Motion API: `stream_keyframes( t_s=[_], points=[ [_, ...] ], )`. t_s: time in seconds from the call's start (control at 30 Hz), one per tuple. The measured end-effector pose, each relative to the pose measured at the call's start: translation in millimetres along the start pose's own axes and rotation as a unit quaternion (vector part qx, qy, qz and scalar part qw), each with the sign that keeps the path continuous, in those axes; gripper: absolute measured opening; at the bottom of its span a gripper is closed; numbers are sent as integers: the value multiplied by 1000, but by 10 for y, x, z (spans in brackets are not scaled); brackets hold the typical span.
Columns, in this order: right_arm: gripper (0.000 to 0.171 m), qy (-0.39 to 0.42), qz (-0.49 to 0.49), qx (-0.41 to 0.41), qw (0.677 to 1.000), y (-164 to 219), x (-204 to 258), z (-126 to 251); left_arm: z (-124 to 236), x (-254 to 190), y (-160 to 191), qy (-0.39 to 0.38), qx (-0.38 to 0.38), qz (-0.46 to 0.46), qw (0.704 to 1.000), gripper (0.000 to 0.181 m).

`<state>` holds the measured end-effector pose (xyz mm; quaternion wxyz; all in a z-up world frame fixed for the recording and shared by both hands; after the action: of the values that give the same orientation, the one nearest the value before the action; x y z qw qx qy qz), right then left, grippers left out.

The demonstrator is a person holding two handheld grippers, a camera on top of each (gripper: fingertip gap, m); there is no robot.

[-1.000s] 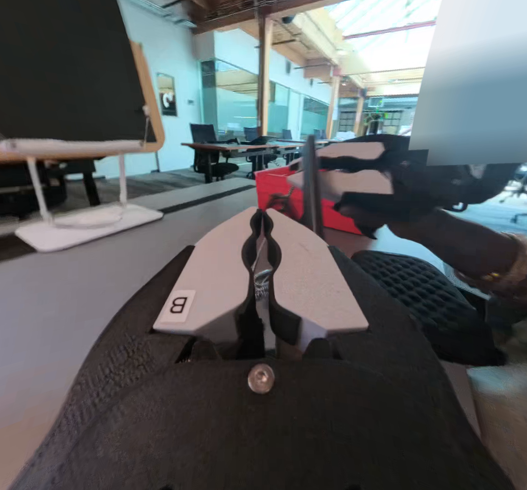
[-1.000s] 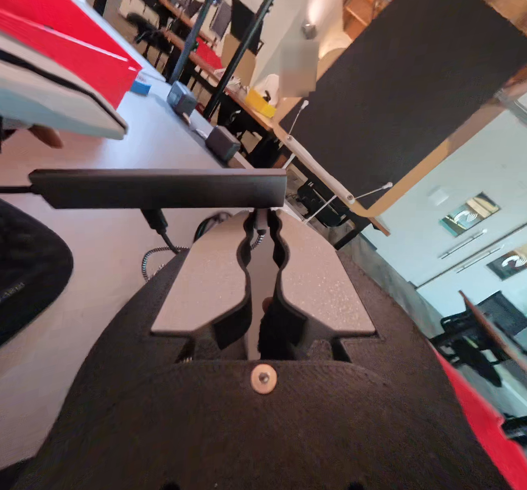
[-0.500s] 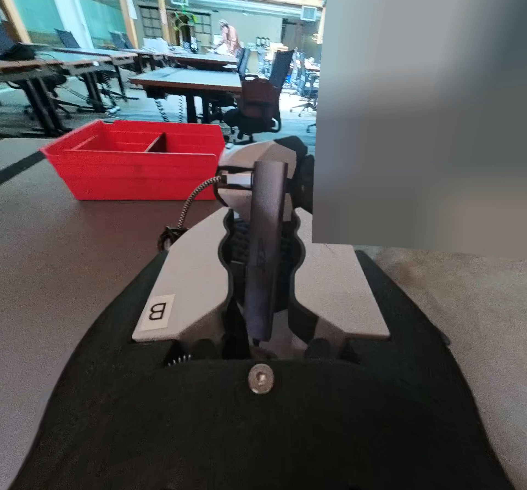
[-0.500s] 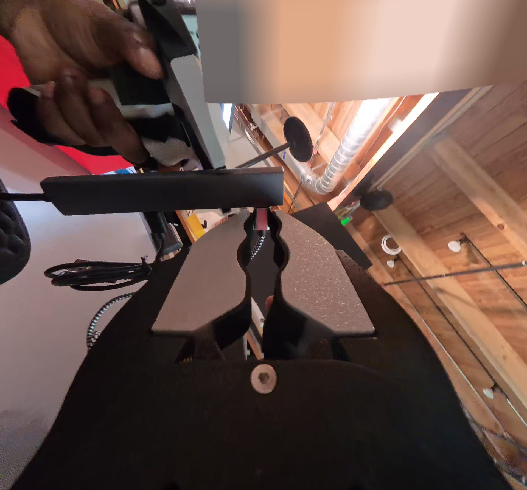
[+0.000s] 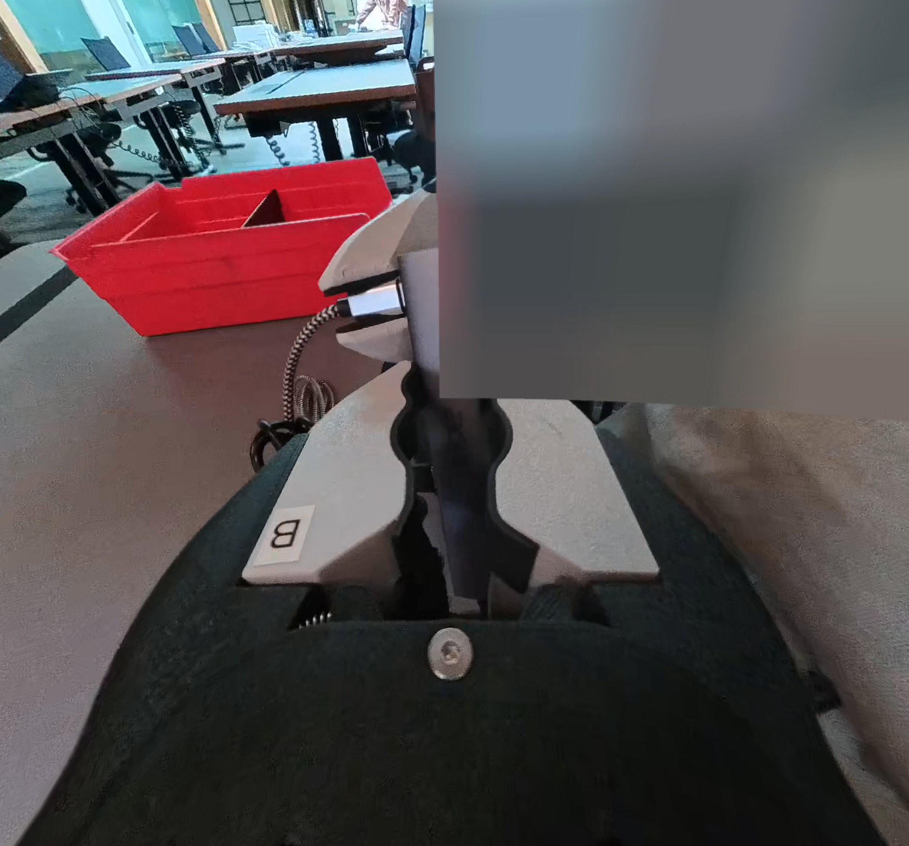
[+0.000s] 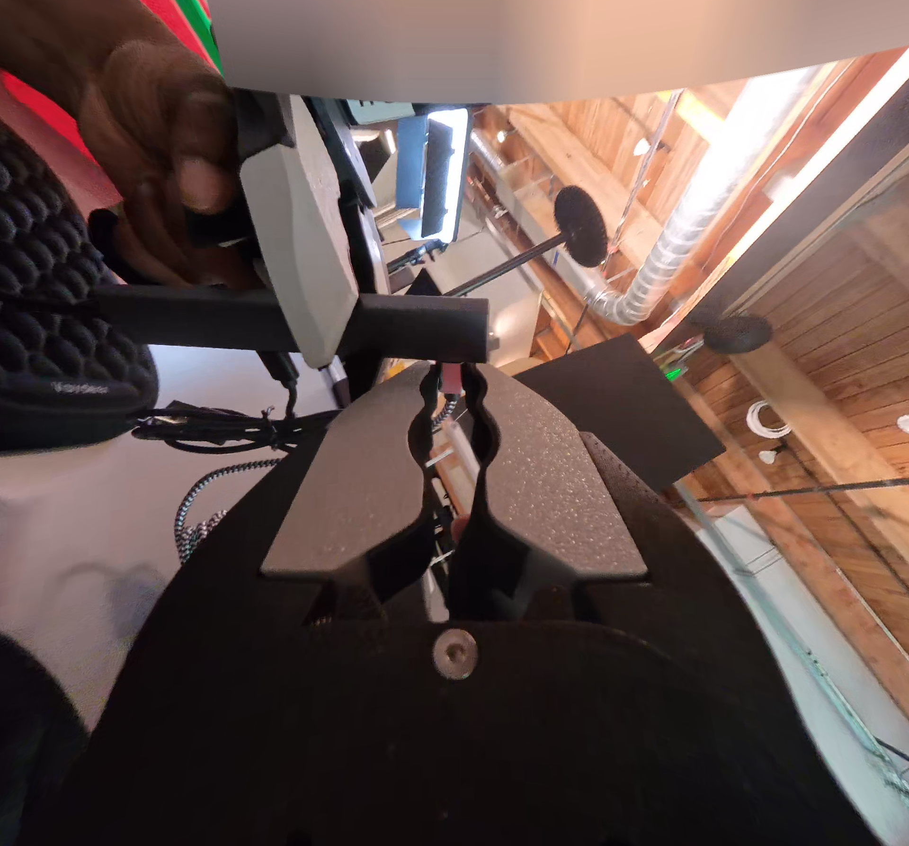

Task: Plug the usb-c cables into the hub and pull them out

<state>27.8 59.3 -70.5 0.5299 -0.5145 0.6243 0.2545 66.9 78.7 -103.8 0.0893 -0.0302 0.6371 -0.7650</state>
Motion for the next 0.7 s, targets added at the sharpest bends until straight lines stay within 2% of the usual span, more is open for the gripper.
stream_keyframes(
  t_s=[0.03, 0.2, 0.37, 0.7],
  points=[
    [11, -8, -5, 3, 1000, 24, 44, 9, -11, 13, 41, -3, -4, 1, 1000, 24],
    [11, -81, -57, 57, 993, 234, 305, -2, -42, 163, 233, -18, -23, 34, 999, 25],
    [11, -138, -112, 103, 979, 400, 511, -59, 7, 328, 365, -49, 0, 58, 997, 27],
    [11, -195, -211, 128, 949, 590, 731, -50, 37, 494, 513, -52, 29, 124, 990, 27]
  ],
)
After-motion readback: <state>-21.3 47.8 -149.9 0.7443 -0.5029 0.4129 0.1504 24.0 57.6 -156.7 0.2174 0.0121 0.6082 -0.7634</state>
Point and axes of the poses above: each gripper's, where its closed fingertips meet, z back along the fingers, y out of its underside, x = y × z across the jaws, the point moved 1 cm from there along z, back along the fingers, and after that the axes turned 8 degrees about z, right-handed, at the moved point
